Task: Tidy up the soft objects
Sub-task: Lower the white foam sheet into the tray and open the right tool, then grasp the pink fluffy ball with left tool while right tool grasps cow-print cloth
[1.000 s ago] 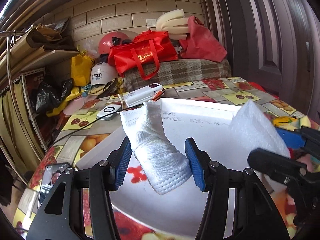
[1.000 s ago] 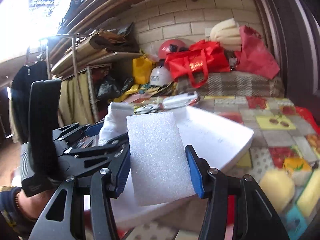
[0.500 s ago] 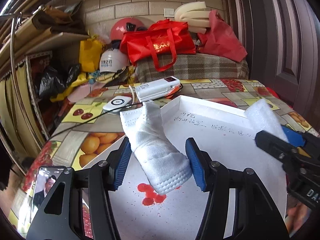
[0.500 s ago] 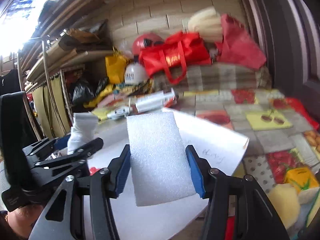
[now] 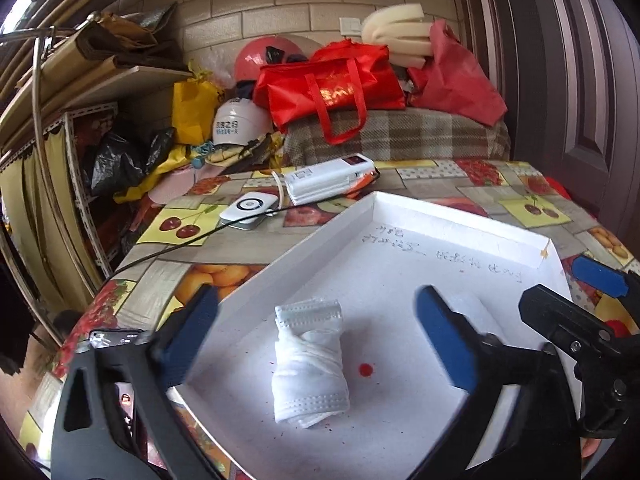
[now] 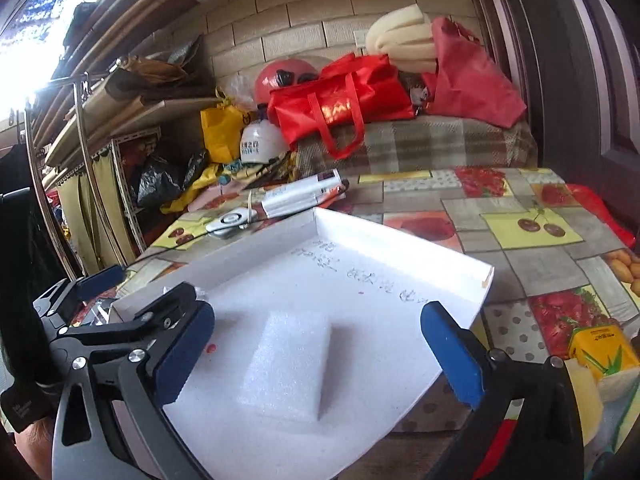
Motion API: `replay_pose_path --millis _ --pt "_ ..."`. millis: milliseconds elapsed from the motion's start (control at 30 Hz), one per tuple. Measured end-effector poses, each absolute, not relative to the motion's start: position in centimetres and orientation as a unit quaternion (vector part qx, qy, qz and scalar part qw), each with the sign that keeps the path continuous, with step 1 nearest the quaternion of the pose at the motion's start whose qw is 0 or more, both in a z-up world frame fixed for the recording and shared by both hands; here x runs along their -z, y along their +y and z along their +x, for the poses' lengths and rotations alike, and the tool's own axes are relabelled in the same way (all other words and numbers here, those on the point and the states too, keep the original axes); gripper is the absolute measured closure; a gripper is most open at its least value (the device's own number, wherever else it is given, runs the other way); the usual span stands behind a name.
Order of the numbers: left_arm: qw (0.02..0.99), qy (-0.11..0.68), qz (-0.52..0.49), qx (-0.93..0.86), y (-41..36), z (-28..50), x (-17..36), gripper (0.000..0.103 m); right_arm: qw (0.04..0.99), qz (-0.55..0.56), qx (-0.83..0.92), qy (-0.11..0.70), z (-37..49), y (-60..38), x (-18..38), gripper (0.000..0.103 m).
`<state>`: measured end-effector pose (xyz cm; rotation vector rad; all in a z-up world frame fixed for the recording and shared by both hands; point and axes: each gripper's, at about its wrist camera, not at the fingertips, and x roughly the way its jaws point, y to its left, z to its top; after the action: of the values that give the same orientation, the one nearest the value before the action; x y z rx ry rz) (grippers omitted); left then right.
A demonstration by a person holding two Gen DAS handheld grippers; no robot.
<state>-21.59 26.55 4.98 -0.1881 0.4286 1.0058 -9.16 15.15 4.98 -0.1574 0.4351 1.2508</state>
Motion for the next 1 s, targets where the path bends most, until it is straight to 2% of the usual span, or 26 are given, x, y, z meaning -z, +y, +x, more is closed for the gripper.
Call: replay_pose_path --millis 167,467,567,833,1000 --pt "0.857 0.149 -0.093 -0.484 25.4 -23.8 -5.6 0.0 0.793 -0.068 -0.588 0.143 -11.1 13.4 -5.6 0.0" --pt "0.874 0.11 -0.091 -0.465 23.1 -25.4 -6.0 0.0 0.762 -0.079 -0.625 0.152 -12.7 9.4 -5.6 0.0" --pt "0.889 0.119 -0.058 -0.439 21.5 -24.6 -6.0 0.0 0.762 -0.068 -0.625 0.156 -11.9 6.8 -5.8 0.0" --pt "0.933 0.12 -0.06 -0.333 16.5 -22.8 -6.2 0.0 0.844 0.027 -0.516 0.145 -4.5 -3.7 -7.4 0.0" --pt "0.96 0.141 -0.042 -0.239 11.7 -20.7 -6.3 0.0 0.883 0.054 -0.423 0.195 1.5 -9.5 -6.9 0.0"
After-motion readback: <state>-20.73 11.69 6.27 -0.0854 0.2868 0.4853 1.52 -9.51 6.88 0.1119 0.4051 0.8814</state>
